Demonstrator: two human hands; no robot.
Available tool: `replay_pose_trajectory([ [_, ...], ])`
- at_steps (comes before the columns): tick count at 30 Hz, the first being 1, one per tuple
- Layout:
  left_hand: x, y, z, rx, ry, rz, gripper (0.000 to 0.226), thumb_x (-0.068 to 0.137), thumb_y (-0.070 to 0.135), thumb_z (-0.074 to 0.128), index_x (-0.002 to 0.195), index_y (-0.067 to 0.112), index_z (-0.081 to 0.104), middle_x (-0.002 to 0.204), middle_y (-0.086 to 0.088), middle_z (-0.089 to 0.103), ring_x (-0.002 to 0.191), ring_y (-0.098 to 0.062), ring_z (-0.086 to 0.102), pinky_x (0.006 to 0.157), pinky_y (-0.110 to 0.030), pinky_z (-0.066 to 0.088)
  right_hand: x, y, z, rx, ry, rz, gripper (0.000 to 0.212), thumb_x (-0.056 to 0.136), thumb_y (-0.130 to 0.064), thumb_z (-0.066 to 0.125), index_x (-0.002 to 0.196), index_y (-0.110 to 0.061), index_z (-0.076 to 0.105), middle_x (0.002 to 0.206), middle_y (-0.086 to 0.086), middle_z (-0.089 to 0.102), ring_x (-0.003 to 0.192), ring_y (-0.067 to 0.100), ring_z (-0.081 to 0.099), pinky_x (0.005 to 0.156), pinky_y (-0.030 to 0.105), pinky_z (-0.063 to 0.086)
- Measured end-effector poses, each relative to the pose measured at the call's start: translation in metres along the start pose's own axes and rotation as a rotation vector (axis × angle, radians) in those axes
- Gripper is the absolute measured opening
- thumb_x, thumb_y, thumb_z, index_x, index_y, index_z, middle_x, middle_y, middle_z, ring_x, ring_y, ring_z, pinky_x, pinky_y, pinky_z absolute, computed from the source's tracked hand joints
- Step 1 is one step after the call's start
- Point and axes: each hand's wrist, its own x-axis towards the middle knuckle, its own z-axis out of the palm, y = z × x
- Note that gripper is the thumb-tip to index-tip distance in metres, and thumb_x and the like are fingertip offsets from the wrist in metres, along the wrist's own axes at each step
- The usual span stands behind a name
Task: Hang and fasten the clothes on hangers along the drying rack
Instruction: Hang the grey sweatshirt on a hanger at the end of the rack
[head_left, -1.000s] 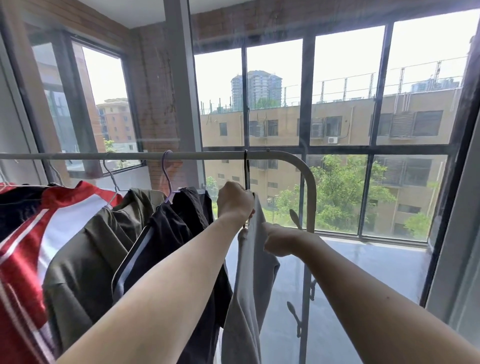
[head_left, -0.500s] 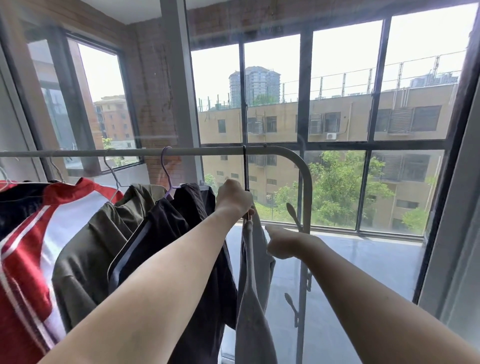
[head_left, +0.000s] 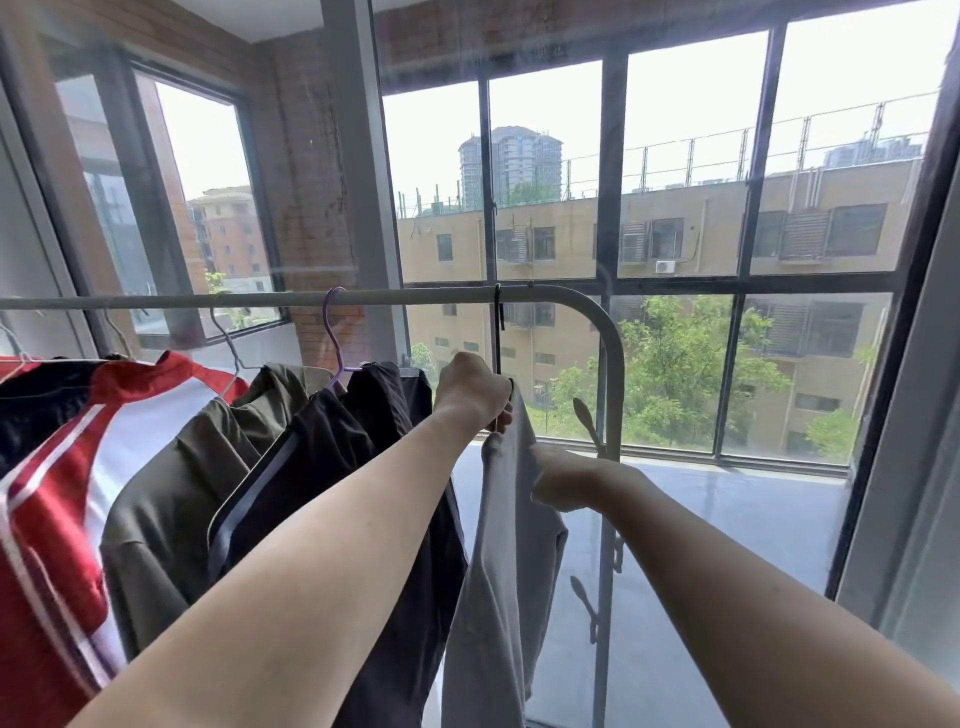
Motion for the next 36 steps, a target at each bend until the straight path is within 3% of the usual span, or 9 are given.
replay_pose_trajectory([
  [6,0.001,-0.001,-0.003,0.02,-0.039,-0.007,0.017,0.089,-0.004,0.051,0.085,-0.01,0.066,0.073,-0.023,0.072,0.055,-0.031,0.07,0.058,-0.048,0.062,0.005,0.003,0.003,-0.019,0.0,0.033,0.029,0.087,-0.008,0.042,0.115,-0.01,0.036,0.091,0.004,0.038,0.093,0.025,0.04,0.075,0.037,0.038],
  [11,0.002,-0.004,0.0,-0.022,-0.034,-0.011,0.013,0.092,-0.004,0.05,0.087,-0.008,0.062,0.077,-0.026,0.071,0.06,-0.036,0.071,0.058,-0.054,0.061,0.004,0.005,0.005,0.005,-0.02,0.039,0.056,0.081,-0.01,0.04,0.137,-0.008,0.032,0.132,0.012,0.045,0.113,0.03,0.049,0.09,0.042,0.048],
  [16,0.005,-0.005,0.004,-0.018,-0.029,-0.002,0.016,0.093,-0.002,0.053,0.085,-0.009,0.064,0.072,-0.024,0.071,0.059,-0.037,0.072,0.055,-0.054,0.061,0.001,0.006,0.007,0.001,-0.015,0.043,0.066,0.08,-0.008,0.037,0.145,-0.008,0.025,0.142,0.015,0.04,0.124,0.034,0.045,0.097,0.045,0.046],
  [24,0.005,-0.006,0.004,0.003,-0.017,0.004,0.017,0.092,-0.001,0.052,0.086,-0.008,0.066,0.074,-0.024,0.071,0.051,-0.031,0.068,0.053,-0.051,0.061,-0.002,0.009,0.006,0.022,0.019,0.034,0.065,0.079,-0.013,0.041,0.143,-0.009,0.03,0.142,0.013,0.042,0.123,0.031,0.046,0.098,0.044,0.046],
  [29,0.004,-0.007,0.004,0.005,-0.008,0.004,0.018,0.089,-0.001,0.052,0.084,-0.007,0.068,0.073,-0.022,0.072,0.058,-0.032,0.073,0.055,-0.05,0.062,-0.006,0.007,0.006,0.03,0.037,0.041,0.066,0.08,-0.016,0.044,0.144,-0.01,0.03,0.144,0.012,0.04,0.128,0.031,0.044,0.1,0.043,0.044],
  [36,0.007,-0.012,-0.002,0.096,0.003,0.029,0.021,0.079,0.007,0.053,0.08,-0.004,0.071,0.073,-0.017,0.073,0.07,-0.034,0.074,0.061,-0.051,0.062,-0.01,0.004,0.008,0.046,0.041,0.035,0.064,0.078,-0.013,0.042,0.141,-0.01,0.032,0.137,0.012,0.044,0.118,0.03,0.047,0.095,0.042,0.047],
])
